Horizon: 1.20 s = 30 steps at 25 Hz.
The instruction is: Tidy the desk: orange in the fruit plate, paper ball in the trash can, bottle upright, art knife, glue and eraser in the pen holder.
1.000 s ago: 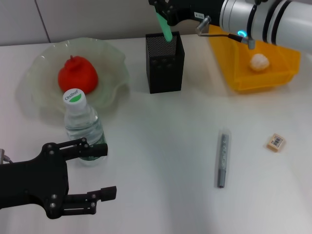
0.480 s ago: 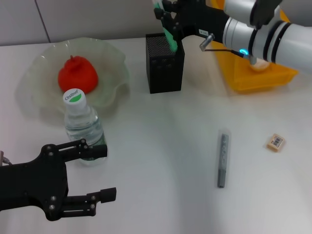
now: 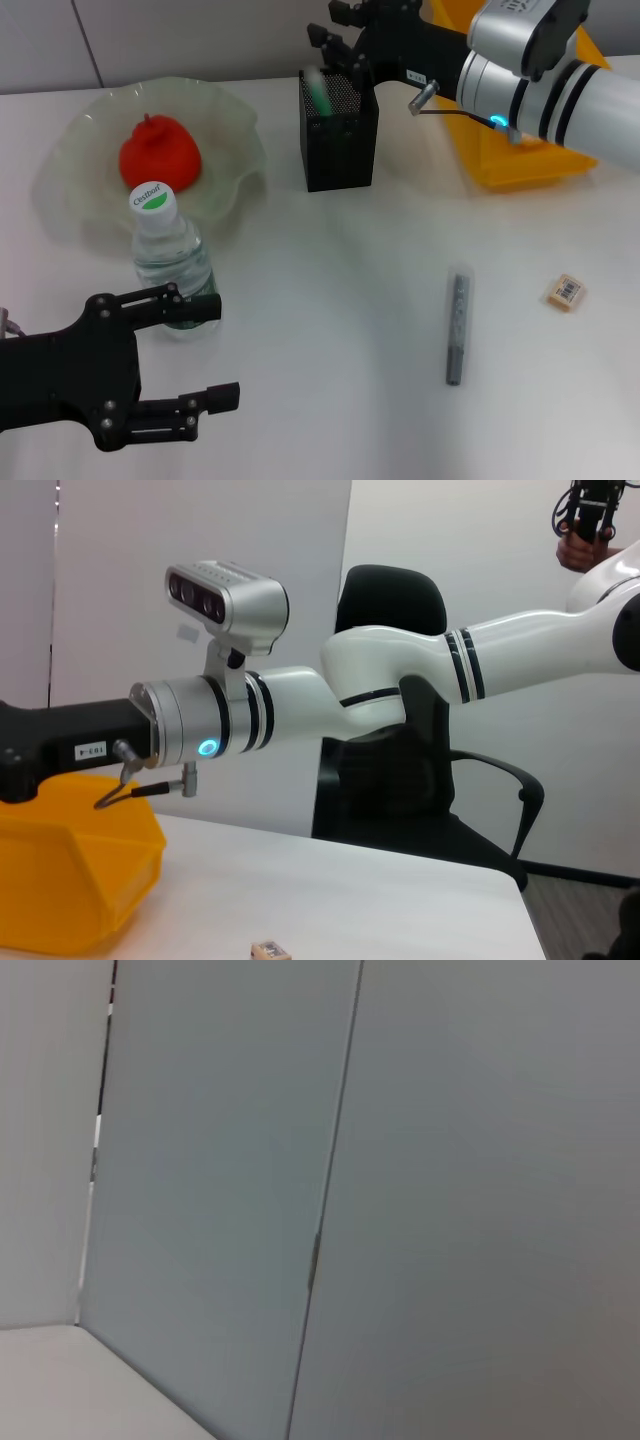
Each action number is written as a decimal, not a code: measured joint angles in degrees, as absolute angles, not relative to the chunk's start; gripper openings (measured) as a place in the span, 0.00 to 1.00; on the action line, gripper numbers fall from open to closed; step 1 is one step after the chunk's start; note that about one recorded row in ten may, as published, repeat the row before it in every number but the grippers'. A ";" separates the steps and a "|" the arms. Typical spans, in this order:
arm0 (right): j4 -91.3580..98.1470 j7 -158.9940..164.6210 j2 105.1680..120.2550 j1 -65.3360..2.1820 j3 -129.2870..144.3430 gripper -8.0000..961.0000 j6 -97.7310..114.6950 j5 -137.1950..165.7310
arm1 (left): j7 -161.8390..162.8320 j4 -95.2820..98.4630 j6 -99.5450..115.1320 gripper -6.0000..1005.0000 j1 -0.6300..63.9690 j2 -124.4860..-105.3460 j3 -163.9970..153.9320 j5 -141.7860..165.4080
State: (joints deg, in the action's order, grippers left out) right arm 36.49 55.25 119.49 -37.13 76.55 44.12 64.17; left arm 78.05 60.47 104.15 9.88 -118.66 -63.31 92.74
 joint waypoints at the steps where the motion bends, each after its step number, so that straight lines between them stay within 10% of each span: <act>1: 36.48 55.25 119.48 -37.15 76.55 0.25 44.07 64.16 | 78.05 60.47 104.18 0.80 9.86 -118.65 -63.30 92.55; 14: 47.10 69.14 119.00 -31.62 76.58 0.68 44.10 70.62 | 78.03 60.47 104.73 0.80 9.72 -118.61 -63.32 92.35; 22: 68.73 108.78 118.99 -26.08 74.82 0.75 48.70 107.52 | 77.44 60.50 104.79 0.80 9.66 -118.56 -63.29 92.35; 30: 79.80 140.52 118.97 -35.28 67.80 0.75 77.27 145.81 | 77.16 60.47 104.78 0.80 10.10 -118.56 -63.40 92.36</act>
